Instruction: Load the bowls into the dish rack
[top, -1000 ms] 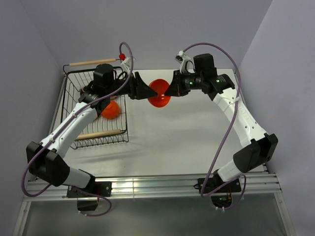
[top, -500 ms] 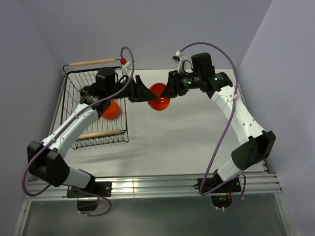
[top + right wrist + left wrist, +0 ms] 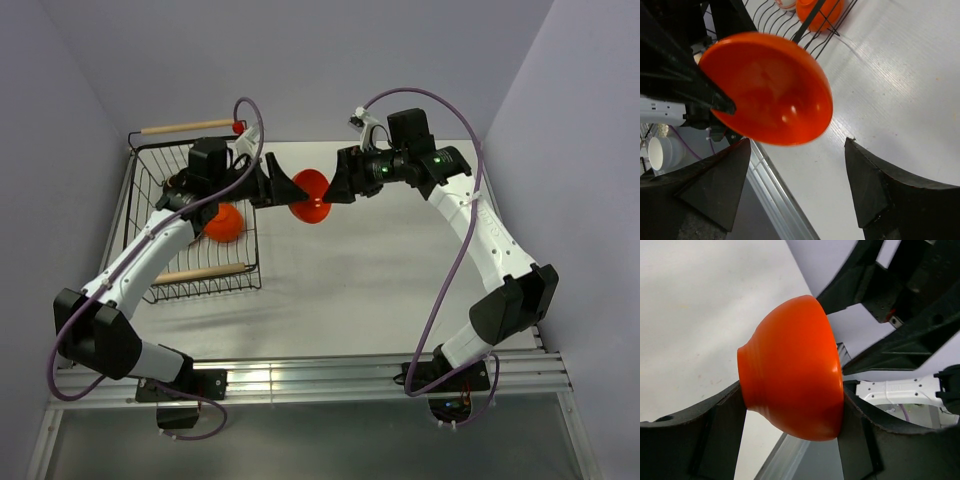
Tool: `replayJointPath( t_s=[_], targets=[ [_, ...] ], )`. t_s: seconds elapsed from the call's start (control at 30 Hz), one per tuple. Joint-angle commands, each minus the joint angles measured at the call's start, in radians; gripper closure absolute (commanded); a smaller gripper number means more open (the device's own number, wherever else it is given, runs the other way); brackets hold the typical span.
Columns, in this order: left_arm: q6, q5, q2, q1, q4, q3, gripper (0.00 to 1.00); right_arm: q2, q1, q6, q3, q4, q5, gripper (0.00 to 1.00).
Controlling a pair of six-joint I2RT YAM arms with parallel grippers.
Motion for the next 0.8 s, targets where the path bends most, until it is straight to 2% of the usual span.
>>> replayJointPath(
  t_s=[0.0,0.2,0.27,0.37,0.43,0.5,0.6,0.77],
  targets=[
    [0.038,-0.009,-0.052,0.064,-0.032,0.029,1.00,-0.038,0.001,-0.020,0.016,-0.005,0.017,0.16],
    [0.134,0.007,-0.078,0.199,-0.135,0.072,1.00,-0.051,-0.012,-0.032,0.023,-0.028,0.017,0.15],
    [0.186,0.010,-0.081,0.247,-0.219,0.125,1.00,-0.051,-0.020,-0.035,0.022,-0.031,0.020,0.15],
    [0.352,-0.025,-0.054,0.345,-0.403,0.258,1.00,-0.051,-0.029,-0.047,0.023,-0.041,0.025,0.15],
    [0.494,-0.130,-0.031,0.397,-0.498,0.331,1.00,-0.043,-0.035,-0.052,0.028,-0.051,0.026,0.15],
    [0.566,-0.150,-0.021,0.457,-0.575,0.392,1.00,-0.038,-0.043,-0.058,0.037,-0.063,0.026,0.15],
    [0.759,-0.261,-0.003,0.486,-0.658,0.449,1.00,-0.037,-0.049,-0.064,0.035,-0.066,0.037,0.15],
    [0.890,-0.439,0.054,0.489,-0.781,0.504,1.00,-0.029,-0.054,-0.077,0.031,-0.075,0.052,0.15]
  ],
)
